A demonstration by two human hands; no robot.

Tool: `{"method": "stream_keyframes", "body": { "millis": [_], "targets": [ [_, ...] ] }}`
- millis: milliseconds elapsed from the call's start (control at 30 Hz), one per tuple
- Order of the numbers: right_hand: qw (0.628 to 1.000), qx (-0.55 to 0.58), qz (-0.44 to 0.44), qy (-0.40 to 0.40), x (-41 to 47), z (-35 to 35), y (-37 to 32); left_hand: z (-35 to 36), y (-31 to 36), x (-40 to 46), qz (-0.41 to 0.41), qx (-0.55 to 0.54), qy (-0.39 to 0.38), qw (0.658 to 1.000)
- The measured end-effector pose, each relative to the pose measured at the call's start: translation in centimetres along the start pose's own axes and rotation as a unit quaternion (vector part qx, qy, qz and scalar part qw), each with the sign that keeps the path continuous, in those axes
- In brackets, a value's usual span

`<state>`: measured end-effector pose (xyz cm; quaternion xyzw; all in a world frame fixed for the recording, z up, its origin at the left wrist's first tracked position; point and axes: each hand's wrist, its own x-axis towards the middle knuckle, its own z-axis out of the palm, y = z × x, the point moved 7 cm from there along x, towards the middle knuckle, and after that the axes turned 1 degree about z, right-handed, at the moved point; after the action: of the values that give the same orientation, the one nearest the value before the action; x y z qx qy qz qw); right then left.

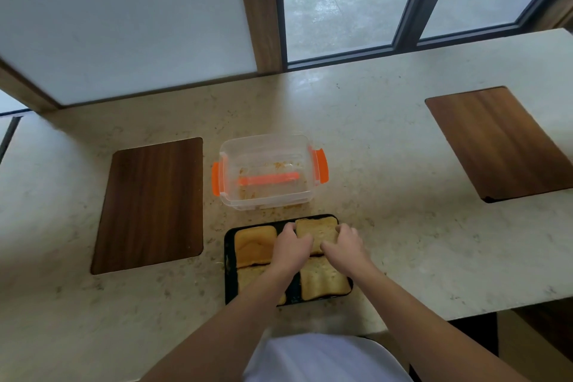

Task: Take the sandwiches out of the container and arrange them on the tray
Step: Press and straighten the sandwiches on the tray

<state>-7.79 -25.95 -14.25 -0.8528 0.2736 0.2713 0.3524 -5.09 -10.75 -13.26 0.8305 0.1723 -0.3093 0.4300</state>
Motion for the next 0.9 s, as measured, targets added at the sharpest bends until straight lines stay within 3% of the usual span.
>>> {"method": "stream_keyframes", "body": {
  "millis": [633, 900],
  "targets": [
    [0.999, 0.010, -0.014, -0.048, 0.3, 1.8, -2.7, -2.1, -1.8, 0.2, -0.012, -0.008, 0.036, 0.999],
    [0.998, 0.045, -0.029, -0.025, 0.1, 1.0, -1.7, -2.1, -2.0, -0.1, -0.004, -0.009, 0.024, 1.000]
  ]
}}
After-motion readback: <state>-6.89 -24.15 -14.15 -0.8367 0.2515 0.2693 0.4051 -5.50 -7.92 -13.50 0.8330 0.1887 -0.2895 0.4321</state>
